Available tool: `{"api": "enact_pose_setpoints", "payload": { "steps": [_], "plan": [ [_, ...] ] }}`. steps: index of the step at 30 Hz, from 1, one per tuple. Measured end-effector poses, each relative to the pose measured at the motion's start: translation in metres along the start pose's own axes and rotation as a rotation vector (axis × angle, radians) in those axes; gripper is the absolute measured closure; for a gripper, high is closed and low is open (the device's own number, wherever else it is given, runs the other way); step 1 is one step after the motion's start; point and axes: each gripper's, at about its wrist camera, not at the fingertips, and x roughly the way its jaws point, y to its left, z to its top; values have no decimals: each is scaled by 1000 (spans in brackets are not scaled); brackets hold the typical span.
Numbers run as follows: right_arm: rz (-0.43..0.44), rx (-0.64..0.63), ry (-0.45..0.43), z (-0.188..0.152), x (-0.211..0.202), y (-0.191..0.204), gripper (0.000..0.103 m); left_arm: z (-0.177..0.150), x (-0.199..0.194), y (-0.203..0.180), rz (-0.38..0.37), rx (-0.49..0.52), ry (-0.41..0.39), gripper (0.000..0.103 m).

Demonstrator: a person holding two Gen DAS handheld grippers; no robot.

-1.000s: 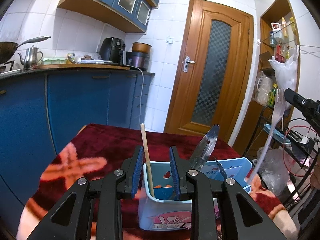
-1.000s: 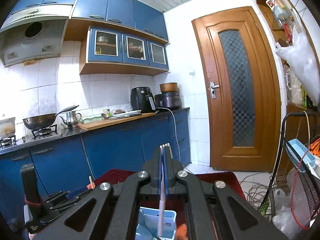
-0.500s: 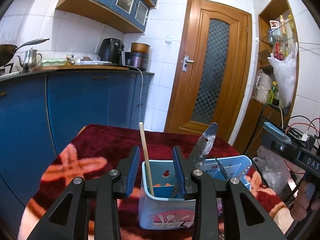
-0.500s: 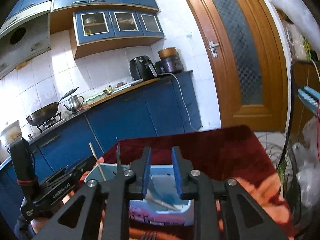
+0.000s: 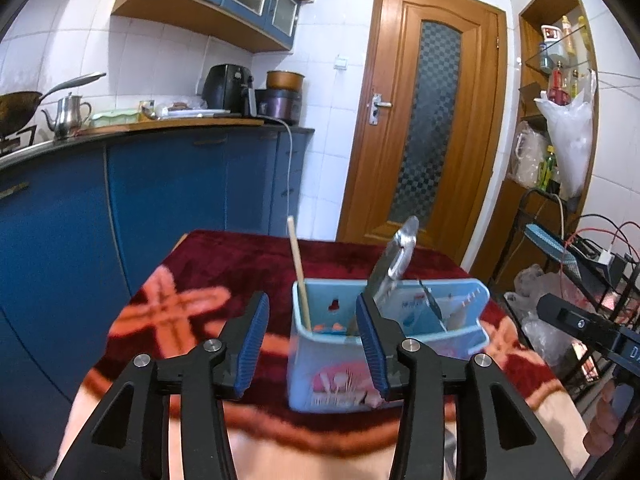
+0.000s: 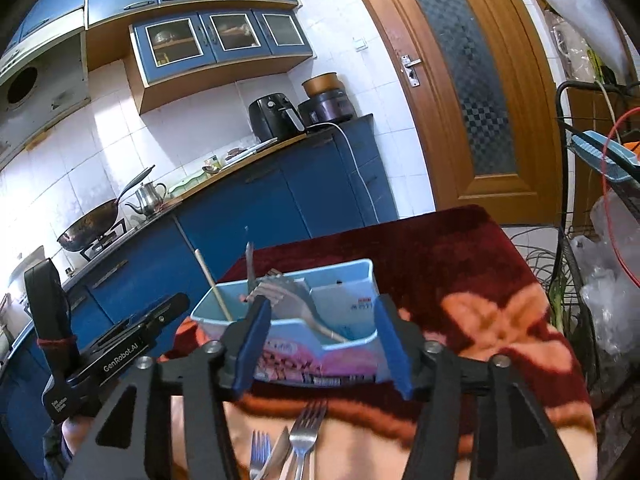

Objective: Organize utensils
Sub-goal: 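Pull both open tools back from the caddy over the loose utensils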

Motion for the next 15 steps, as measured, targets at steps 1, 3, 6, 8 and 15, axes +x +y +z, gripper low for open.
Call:
{"api": "enact_pose_setpoints", "payload": {
  "steps": [1, 3, 6, 8, 15],
  "plan": [
    [2, -3, 3, -3, -4, 2, 42, -2, -3, 0, 1, 2, 7, 56],
    [1, -9, 11, -9, -10, 6, 40, -9, -11, 0, 11, 12, 29, 54],
    [-16, -11, 20, -17, -18, 12, 39, -18, -19, -1, 14, 23, 66, 49],
    [-14, -12, 23, -23, -24, 15, 37, -25, -25, 0, 14, 25, 90, 49],
    [-47, -41, 27, -50, -39, 22, 35, -45, -44, 0, 13, 15, 154, 49]
  ]
}}
